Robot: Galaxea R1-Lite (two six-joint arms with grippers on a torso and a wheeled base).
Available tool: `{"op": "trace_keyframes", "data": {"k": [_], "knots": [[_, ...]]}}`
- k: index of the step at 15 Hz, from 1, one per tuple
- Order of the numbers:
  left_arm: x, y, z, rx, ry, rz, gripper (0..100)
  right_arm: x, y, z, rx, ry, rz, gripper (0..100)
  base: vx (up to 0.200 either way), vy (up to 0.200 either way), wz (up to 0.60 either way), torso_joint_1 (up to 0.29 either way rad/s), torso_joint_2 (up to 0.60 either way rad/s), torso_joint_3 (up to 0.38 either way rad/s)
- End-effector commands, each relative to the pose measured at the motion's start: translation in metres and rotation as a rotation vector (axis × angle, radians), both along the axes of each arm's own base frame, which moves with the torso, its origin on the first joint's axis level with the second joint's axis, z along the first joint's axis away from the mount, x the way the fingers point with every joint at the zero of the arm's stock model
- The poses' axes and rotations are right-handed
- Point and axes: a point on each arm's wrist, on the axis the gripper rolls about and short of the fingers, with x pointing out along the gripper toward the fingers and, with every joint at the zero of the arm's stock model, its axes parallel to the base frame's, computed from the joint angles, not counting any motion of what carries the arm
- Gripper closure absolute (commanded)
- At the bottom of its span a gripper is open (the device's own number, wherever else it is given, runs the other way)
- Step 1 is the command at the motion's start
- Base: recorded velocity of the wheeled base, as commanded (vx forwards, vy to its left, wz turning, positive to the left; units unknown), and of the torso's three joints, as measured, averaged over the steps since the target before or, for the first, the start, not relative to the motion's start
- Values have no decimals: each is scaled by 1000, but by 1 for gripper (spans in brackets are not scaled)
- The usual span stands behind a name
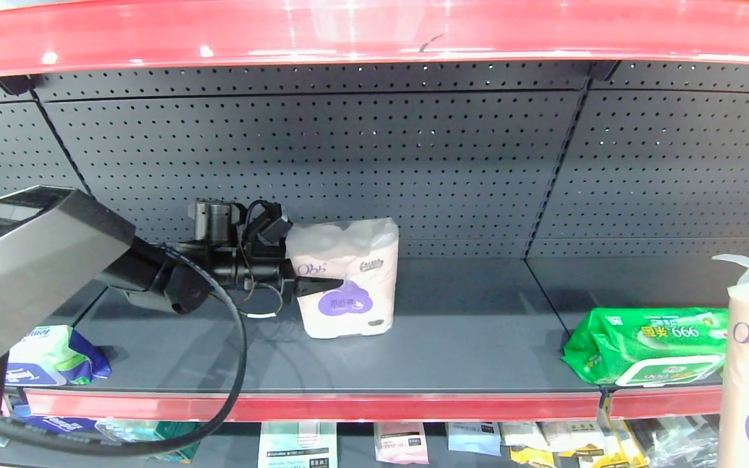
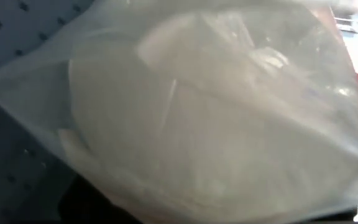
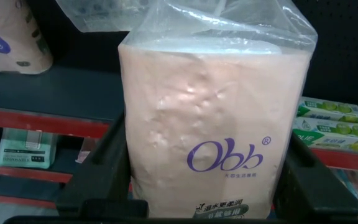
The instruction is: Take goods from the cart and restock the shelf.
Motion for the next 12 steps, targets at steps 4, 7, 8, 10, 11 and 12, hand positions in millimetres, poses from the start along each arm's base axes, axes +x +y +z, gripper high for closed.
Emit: {"op": "trace_keyframes", "data": {"k": [4, 7, 8, 10, 11, 12], "knots": [[-32, 17, 5, -26, -58, -10, 100, 4, 0, 3, 0, 9, 1, 100, 0, 0, 0, 0, 0, 0], [-44, 20, -1, -34, -71, -21, 100, 8, 1, 5, -1, 14, 1, 100, 0, 0, 0, 0, 0, 0], [-47, 21, -4, -34, -67, -21, 100, 10, 1, 5, -1, 17, 3, 100, 0, 0, 0, 0, 0, 0], [-53, 25, -9, -45, -69, -36, 100, 12, 1, 6, -1, 26, 3, 100, 0, 0, 0, 0, 0, 0], [-57, 26, -10, -48, -74, -41, 100, 12, 1, 6, -1, 26, 3, 100, 0, 0, 0, 0, 0, 0], [-61, 27, -11, -49, -74, -43, 100, 12, 1, 6, -1, 26, 3, 100, 0, 0, 0, 0, 0, 0]]}}
